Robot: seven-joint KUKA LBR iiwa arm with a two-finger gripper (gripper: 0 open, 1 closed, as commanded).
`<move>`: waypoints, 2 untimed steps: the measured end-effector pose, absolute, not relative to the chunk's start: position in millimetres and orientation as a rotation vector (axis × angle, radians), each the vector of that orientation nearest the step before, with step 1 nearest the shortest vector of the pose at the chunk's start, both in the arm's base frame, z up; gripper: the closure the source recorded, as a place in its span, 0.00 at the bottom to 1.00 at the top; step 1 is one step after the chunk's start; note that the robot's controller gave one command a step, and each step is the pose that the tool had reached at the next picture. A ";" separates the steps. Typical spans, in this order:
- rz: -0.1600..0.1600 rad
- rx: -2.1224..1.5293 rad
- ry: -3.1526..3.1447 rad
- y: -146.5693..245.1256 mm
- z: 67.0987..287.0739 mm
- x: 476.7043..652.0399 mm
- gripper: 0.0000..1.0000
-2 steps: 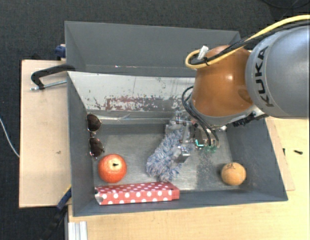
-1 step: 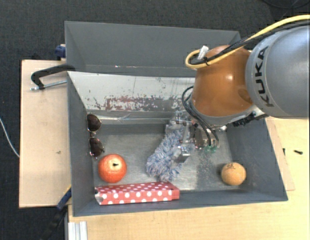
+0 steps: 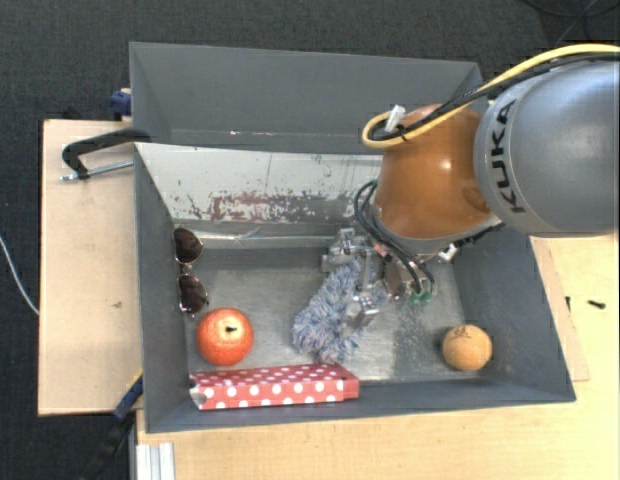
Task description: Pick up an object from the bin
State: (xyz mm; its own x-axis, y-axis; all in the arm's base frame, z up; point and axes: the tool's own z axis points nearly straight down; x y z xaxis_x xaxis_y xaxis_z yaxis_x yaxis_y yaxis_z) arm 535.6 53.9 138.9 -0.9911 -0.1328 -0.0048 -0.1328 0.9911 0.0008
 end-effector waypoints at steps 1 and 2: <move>0.006 -0.574 3.093 40.8 67.2 566.4 0.00; -0.003 -0.567 3.094 43.4 67.8 566.0 0.00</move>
Offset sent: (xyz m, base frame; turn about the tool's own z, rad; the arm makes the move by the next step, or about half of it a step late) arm 0.0258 -0.0040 -0.0689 -0.2194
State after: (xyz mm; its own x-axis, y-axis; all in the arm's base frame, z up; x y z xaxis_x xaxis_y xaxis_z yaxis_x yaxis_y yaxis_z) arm 566.0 43.4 67.8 -0.9350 -0.3545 0.0043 -0.3545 0.9350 -0.0013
